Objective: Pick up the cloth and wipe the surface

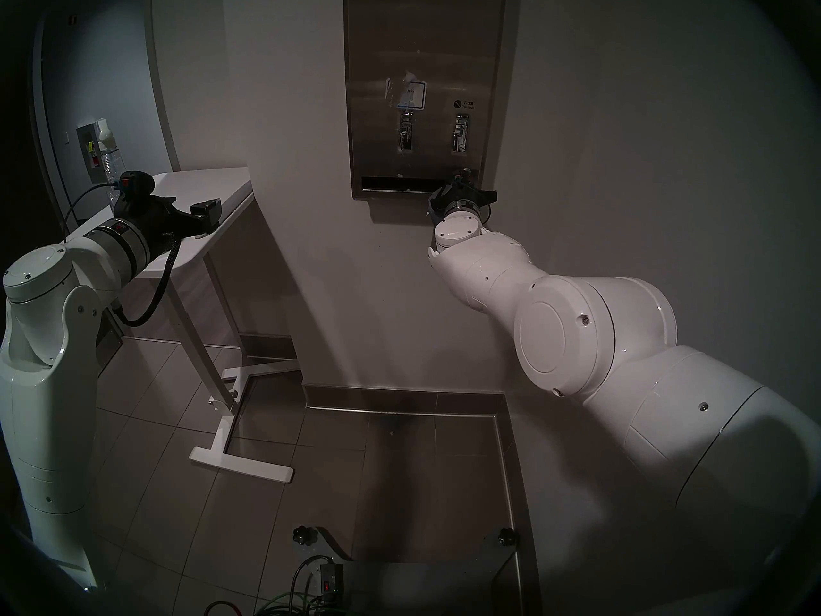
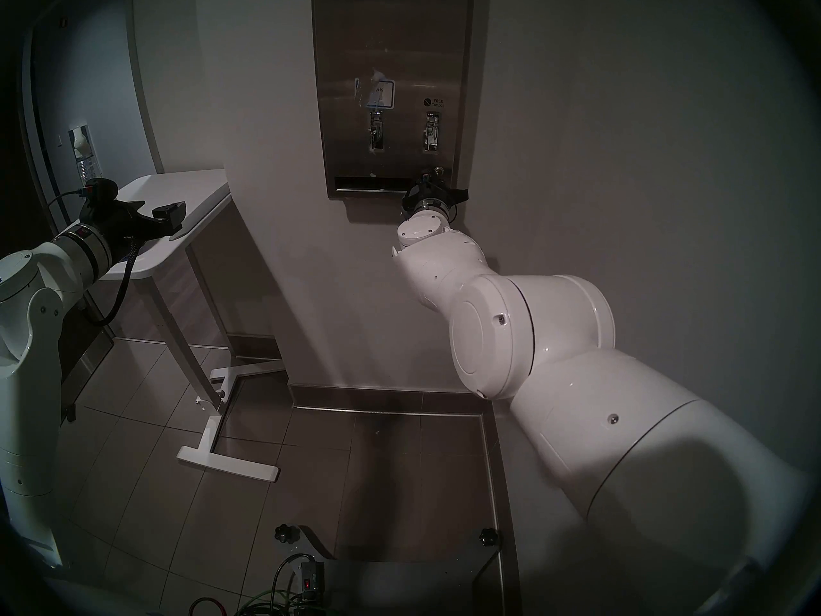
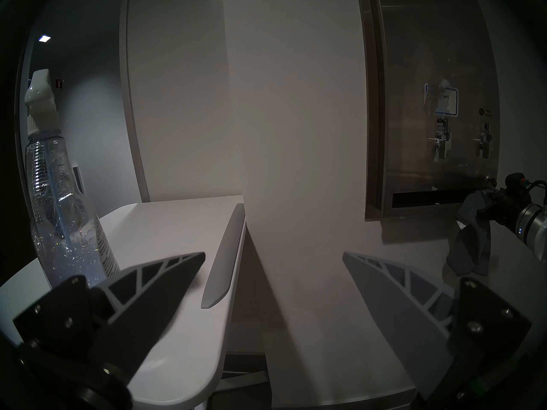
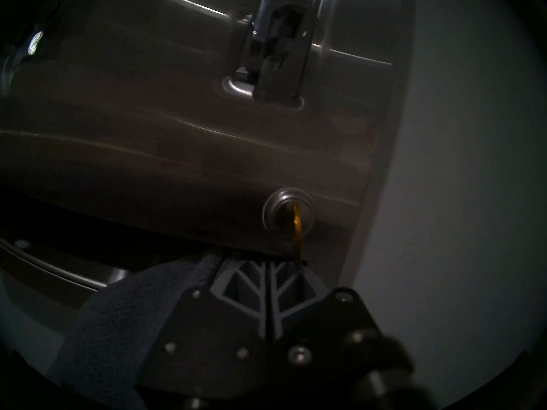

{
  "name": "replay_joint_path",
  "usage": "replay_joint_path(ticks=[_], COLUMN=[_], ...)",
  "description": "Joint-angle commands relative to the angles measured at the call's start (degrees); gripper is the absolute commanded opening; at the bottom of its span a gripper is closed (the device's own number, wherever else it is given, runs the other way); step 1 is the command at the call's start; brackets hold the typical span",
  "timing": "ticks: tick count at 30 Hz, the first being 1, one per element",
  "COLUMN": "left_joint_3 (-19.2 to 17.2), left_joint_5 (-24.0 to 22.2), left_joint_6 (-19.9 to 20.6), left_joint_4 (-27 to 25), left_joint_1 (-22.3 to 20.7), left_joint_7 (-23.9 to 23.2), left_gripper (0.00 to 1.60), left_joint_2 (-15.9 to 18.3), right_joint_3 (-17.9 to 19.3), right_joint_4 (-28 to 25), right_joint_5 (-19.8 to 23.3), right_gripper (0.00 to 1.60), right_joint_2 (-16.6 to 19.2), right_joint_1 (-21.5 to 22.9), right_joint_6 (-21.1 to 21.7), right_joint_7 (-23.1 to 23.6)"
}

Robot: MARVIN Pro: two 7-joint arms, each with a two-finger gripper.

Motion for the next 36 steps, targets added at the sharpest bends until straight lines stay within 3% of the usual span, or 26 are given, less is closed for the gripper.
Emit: replay_joint_path(ticks=[1, 15, 36], left_joint_3=[-0.7, -0.6, -0.4], left_joint_5=[-0.1, -0.1, -0.1], left_joint_6=[-1.0, -0.8, -0.5], left_joint_4=[-1.1, -1.1, -1.0], left_joint_1=[-1.6, -1.5, -1.1], left_joint_7=[0.3, 0.5, 0.7], left_gripper=[1.6, 1.6, 1.6], left_joint_2=[-0.1, 0.0, 0.2], right_joint_3=[-1.5, -3.8, -4.8], right_joint_4=[-1.3, -0.4, -3.1], right_joint_5=[-1.4, -2.3, -1.5], right_gripper=[0.0, 0.0, 0.0], right_joint_2=[1.9, -1.0, -6.0], right_joint_1=[2.4, -0.8, 1.3], right_joint_6=[-0.6, -5.4, -13.0], right_joint_7=[1.2, 5.4, 15.6])
